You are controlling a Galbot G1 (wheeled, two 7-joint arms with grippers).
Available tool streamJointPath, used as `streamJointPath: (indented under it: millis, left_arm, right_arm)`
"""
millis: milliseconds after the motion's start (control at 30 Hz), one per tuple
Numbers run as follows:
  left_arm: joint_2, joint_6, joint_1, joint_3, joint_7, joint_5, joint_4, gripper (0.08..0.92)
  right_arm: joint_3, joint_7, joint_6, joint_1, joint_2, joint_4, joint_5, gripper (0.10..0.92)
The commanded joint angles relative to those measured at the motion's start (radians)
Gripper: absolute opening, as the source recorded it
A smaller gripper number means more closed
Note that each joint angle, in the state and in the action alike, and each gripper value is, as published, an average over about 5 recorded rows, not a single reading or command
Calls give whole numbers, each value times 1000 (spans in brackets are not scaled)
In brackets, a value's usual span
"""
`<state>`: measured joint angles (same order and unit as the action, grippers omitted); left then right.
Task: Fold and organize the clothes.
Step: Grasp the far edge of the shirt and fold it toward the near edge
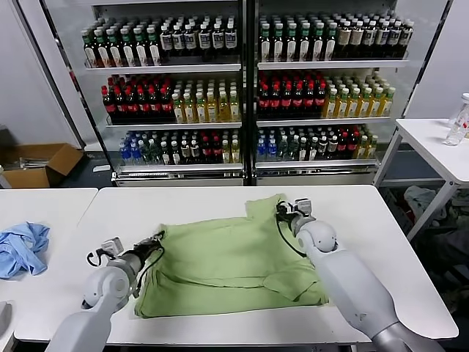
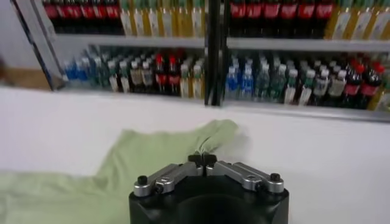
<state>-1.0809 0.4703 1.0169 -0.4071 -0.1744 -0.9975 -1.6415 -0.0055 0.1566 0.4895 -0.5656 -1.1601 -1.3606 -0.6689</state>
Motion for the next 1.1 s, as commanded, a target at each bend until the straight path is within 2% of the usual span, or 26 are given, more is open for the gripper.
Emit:
streamJointPath:
  millis: [33,300,467,700,933,1000,1100]
  left_arm:
    - [34,-16,139,-118,12,-140,-242,84]
    - [51,4,326,-199,2,-167,-414,84]
    - [55,46,392,-219,-23,-155,-459,84]
    - [58,96,401,-157,-13,30,-432,84]
    - [52,82,352,-99,3,177,-348,84]
    - [46,72,347,-83,12,218,-342,84]
    - [27,26,355,-57,14,327,-354,116]
  right_arm:
    - [127,14,-20,-182,151,-349,-48,107]
    - [302,34,-16,-504,255,-604,-51,107]
    - [423,47,2,-696,261,-735,-26,107]
    - [486,70,11,-917,206,-803,79,107]
    - [480,79,82,-972,147,-801,138,107]
    - [471,77,84,-974,139,-804,158,123]
    - [470,75,74,-974,130,-818,171,190]
